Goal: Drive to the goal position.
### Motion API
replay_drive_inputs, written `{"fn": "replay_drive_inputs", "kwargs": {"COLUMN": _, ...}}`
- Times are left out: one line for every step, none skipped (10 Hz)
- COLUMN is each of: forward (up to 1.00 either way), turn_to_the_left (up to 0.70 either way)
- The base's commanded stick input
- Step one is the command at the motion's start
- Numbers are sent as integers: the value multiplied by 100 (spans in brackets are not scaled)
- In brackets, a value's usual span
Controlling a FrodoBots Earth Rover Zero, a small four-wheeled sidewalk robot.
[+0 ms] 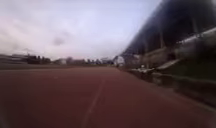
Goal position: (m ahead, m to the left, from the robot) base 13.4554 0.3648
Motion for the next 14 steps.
{"fn": "replay_drive_inputs", "kwargs": {"forward": 70, "turn_to_the_left": -14}}
{"fn": "replay_drive_inputs", "kwargs": {"forward": 70, "turn_to_the_left": -27}}
{"fn": "replay_drive_inputs", "kwargs": {"forward": 70, "turn_to_the_left": -29}}
{"fn": "replay_drive_inputs", "kwargs": {"forward": 70, "turn_to_the_left": -12}}
{"fn": "replay_drive_inputs", "kwargs": {"forward": 70, "turn_to_the_left": -4}}
{"fn": "replay_drive_inputs", "kwargs": {"forward": 70, "turn_to_the_left": 0}}
{"fn": "replay_drive_inputs", "kwargs": {"forward": 70, "turn_to_the_left": 0}}
{"fn": "replay_drive_inputs", "kwargs": {"forward": 70, "turn_to_the_left": -18}}
{"fn": "replay_drive_inputs", "kwargs": {"forward": 70, "turn_to_the_left": -35}}
{"fn": "replay_drive_inputs", "kwargs": {"forward": 70, "turn_to_the_left": -31}}
{"fn": "replay_drive_inputs", "kwargs": {"forward": 70, "turn_to_the_left": -28}}
{"fn": "replay_drive_inputs", "kwargs": {"forward": 70, "turn_to_the_left": -25}}
{"fn": "replay_drive_inputs", "kwargs": {"forward": 70, "turn_to_the_left": -21}}
{"fn": "replay_drive_inputs", "kwargs": {"forward": 70, "turn_to_the_left": -18}}
